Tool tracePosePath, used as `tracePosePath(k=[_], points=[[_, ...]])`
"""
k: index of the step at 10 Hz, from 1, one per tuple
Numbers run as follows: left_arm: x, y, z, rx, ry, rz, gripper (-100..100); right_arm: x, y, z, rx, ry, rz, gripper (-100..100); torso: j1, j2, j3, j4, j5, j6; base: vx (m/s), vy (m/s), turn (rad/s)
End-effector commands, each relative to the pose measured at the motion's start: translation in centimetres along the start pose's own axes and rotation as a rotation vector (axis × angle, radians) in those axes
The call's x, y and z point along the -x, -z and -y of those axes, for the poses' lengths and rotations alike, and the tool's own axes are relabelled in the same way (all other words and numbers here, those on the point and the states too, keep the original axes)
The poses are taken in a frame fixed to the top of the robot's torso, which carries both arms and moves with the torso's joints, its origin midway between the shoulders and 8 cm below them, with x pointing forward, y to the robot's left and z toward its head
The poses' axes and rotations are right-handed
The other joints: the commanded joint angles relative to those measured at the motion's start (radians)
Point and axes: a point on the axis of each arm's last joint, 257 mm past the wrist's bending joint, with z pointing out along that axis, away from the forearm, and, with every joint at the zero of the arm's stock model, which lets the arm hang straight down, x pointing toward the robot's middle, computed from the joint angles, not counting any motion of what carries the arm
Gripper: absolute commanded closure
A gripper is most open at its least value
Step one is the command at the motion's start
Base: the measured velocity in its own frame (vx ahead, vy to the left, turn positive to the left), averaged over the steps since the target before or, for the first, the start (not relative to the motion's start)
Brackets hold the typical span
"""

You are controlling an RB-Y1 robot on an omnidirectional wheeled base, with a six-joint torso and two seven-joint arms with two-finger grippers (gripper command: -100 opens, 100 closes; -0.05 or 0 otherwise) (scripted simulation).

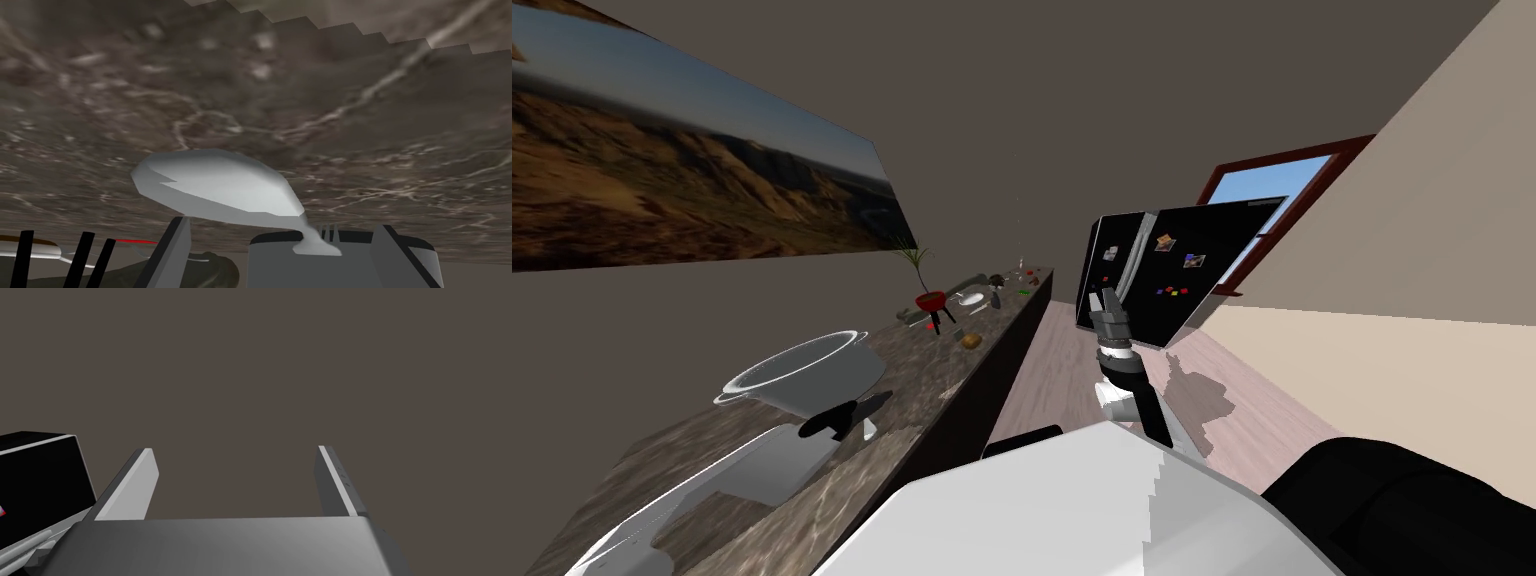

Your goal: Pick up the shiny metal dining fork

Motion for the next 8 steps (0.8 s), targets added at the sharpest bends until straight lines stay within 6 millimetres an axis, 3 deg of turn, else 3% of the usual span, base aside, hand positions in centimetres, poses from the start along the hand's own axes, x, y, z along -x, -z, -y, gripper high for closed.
tracePosePath(k=[1,2,3,6,7,8], points=[[0.0,-0.1,-0.3,0.003,0.042,0.000,-100,0.0,0.0,0.0,0.000,0.000,0.000,0,0.000,0.000,0.000,0.000,0.000,0.000,-0.023,0.010,0.009],[0.0,-0.1,-0.3,0.003,0.059,0.000,-100,0.0,0.0,0.0,0.000,0.000,0.000,0,0.000,-0.001,0.000,0.000,0.000,-0.001,-0.005,0.000,0.028],[-0.4,-0.2,-1.9,0.032,0.017,-0.001,-100,0.0,0.0,0.0,0.000,0.000,0.000,0,-0.001,-0.002,-0.001,0.000,0.000,0.000,-0.038,0.005,-0.287],[-0.4,-0.2,-1.9,0.033,0.090,0.000,-100,0.0,0.0,0.0,0.000,0.000,0.000,0,0.000,-0.001,0.000,0.000,0.000,-0.001,-0.026,0.010,-0.043],[-0.7,-0.1,-3.7,0.062,0.045,0.000,-100,0.0,0.0,0.0,0.000,0.000,0.000,0,-0.001,-0.002,-0.001,0.000,0.000,-0.001,-0.037,0.003,-0.300],[-0.7,-0.1,-3.7,0.062,0.074,0.001,-100,0.0,0.0,0.0,0.000,0.000,0.000,0,-0.001,-0.001,0.000,0.000,0.000,0.001,-0.052,0.018,-0.179]])
